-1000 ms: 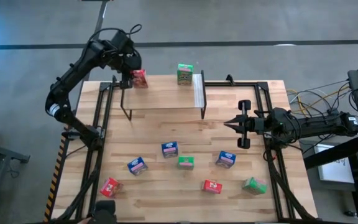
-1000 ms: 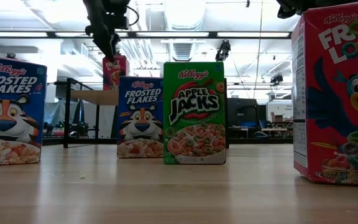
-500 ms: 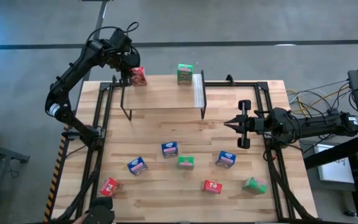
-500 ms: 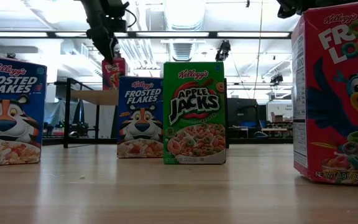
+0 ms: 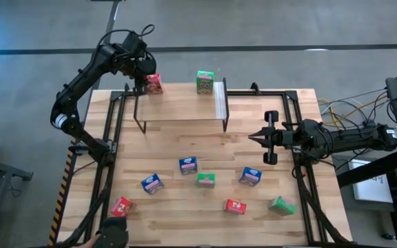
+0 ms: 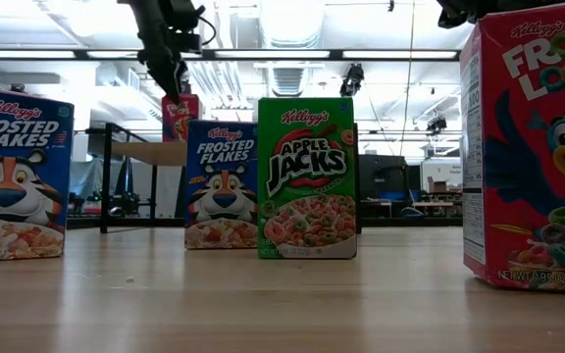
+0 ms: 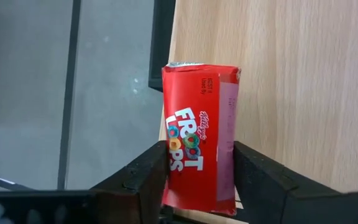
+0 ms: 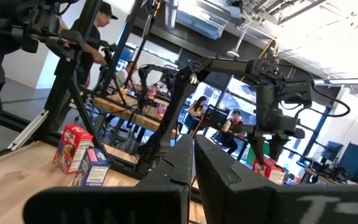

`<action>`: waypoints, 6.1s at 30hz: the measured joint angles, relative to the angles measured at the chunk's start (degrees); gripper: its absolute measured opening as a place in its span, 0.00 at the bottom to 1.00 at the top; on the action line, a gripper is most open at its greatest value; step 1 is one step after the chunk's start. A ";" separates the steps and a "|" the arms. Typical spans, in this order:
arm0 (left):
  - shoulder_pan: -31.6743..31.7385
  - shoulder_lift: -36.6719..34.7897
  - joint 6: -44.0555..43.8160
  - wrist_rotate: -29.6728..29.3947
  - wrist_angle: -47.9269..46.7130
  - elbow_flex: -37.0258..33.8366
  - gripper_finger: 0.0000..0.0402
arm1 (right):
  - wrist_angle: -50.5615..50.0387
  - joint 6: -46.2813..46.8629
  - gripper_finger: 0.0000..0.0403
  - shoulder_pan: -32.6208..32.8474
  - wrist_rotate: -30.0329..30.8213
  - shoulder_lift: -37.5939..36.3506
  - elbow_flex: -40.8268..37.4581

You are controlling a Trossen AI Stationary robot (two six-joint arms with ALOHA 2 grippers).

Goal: Stack cereal on shelf
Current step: Put the top red cereal box on the shelf, then put the middle blue cereal box on the shelf

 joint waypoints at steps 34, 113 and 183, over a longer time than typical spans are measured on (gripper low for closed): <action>0.00 0.13 1.78 -5.24 1.59 1.25 0.48 | 0.15 -0.15 0.02 0.01 0.00 0.00 0.00; -64.37 -9.68 -63.27 -10.69 53.09 -44.64 0.46 | -3.45 7.45 0.02 0.02 1.46 -0.02 2.51; -64.78 -2.93 -61.65 -15.06 51.12 -43.85 0.53 | -3.61 6.84 0.02 0.02 1.46 -0.01 2.45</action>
